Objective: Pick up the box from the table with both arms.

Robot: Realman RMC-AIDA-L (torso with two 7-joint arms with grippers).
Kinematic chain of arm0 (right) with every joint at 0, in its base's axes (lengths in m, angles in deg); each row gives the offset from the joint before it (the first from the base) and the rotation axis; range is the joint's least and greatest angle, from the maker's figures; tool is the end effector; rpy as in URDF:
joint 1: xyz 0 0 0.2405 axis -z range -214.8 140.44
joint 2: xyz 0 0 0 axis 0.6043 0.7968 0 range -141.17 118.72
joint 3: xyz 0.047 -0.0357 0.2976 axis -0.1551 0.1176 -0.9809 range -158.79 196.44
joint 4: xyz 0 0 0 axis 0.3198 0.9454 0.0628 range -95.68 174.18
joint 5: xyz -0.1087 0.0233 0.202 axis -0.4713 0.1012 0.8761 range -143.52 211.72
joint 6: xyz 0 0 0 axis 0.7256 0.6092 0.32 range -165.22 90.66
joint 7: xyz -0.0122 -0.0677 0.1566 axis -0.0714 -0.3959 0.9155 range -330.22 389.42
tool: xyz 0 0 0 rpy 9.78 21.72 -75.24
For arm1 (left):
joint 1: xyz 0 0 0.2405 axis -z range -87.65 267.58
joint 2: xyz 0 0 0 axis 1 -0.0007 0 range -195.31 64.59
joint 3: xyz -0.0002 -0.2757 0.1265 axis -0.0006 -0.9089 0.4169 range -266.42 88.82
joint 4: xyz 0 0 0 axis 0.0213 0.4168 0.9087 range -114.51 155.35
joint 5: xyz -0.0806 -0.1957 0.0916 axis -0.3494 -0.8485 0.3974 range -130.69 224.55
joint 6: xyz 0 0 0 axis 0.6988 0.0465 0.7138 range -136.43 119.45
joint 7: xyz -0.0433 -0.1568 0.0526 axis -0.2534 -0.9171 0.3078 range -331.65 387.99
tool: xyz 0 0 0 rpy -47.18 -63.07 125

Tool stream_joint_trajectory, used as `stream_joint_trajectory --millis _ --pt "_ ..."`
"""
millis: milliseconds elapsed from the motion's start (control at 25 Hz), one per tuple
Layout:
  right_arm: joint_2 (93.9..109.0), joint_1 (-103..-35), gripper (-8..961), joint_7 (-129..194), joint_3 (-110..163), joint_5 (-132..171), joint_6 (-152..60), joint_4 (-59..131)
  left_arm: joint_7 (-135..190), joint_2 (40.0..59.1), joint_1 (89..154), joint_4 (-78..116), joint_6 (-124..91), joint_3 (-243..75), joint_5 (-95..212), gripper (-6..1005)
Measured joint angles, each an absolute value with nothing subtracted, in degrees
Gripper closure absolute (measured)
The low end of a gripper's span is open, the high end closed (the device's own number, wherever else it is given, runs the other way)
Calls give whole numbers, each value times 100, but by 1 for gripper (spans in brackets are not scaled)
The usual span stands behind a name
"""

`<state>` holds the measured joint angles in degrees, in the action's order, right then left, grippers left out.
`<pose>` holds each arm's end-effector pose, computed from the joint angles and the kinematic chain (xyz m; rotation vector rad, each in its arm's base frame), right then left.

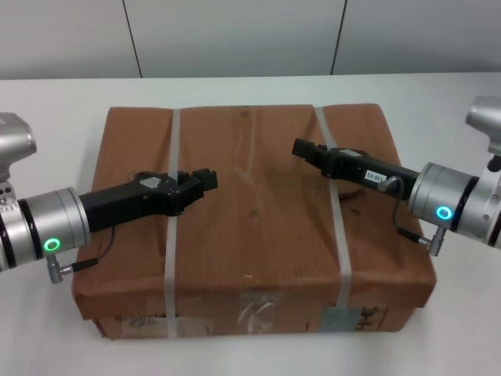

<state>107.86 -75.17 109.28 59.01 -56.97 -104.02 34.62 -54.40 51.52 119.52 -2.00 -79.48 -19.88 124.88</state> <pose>0.2989 0.4030 -0.1259 -2.2589 1.3120 0.9786 -0.2999 0.3861 -0.0970 -2.5100 -1.0284 -0.8751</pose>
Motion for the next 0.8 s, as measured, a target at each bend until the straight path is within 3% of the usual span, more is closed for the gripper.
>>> stream_joint_trajectory --millis 800 --pt "10787 -7153 914 10851 5891 -5287 -11422 3290 -5457 5139 11550 -1019 -8706 -2000 12450 871"
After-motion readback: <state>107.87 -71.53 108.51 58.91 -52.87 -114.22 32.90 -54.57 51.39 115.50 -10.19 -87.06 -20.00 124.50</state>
